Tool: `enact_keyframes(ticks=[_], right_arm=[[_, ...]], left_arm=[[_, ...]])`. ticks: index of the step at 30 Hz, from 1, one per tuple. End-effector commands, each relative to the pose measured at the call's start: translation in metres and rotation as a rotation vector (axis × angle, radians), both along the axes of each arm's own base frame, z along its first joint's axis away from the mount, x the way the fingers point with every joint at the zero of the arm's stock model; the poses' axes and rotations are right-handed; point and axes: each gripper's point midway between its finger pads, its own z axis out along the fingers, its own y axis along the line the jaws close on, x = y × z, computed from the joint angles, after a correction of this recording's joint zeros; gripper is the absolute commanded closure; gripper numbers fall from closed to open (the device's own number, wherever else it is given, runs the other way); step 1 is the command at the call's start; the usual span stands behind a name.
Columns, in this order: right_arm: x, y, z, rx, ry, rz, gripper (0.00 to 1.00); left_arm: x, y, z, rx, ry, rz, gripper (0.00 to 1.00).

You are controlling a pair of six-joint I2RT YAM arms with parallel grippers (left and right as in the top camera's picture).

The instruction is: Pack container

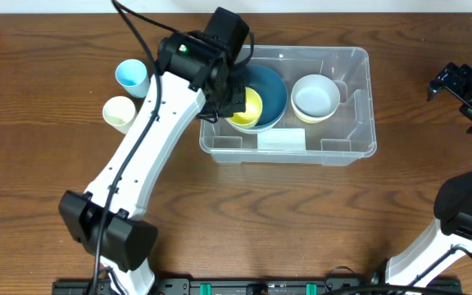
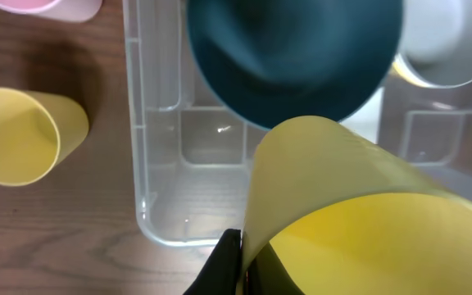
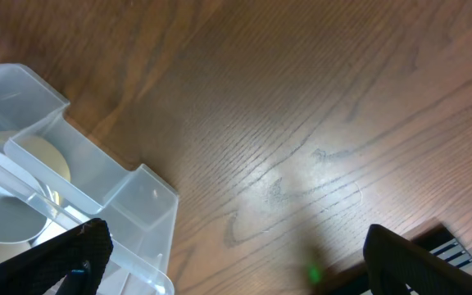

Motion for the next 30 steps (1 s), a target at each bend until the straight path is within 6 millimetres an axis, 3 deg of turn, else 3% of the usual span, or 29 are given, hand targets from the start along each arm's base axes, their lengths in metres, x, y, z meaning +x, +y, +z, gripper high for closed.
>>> enact_keyframes(ticks=[1, 17, 30], right_arm=[[-0.001, 0.000, 0.002, -0.005, -0.004, -0.018, 0.01], [-0.001, 0.000, 0.002, -0.005, -0.004, -0.018, 0.01], [-0.001, 0.000, 0.002, -0.005, -0.004, -0.018, 0.01]], left_arm=[[0.006, 0.008, -0.004, 0.064, -0.012, -0.003, 0.94], [0.018, 0.026, -0.067, 0.163, 0.154, 0.041, 0.94], [0.013, 0.034, -0.073, 0.176, 0.192, 0.057, 0.94]])
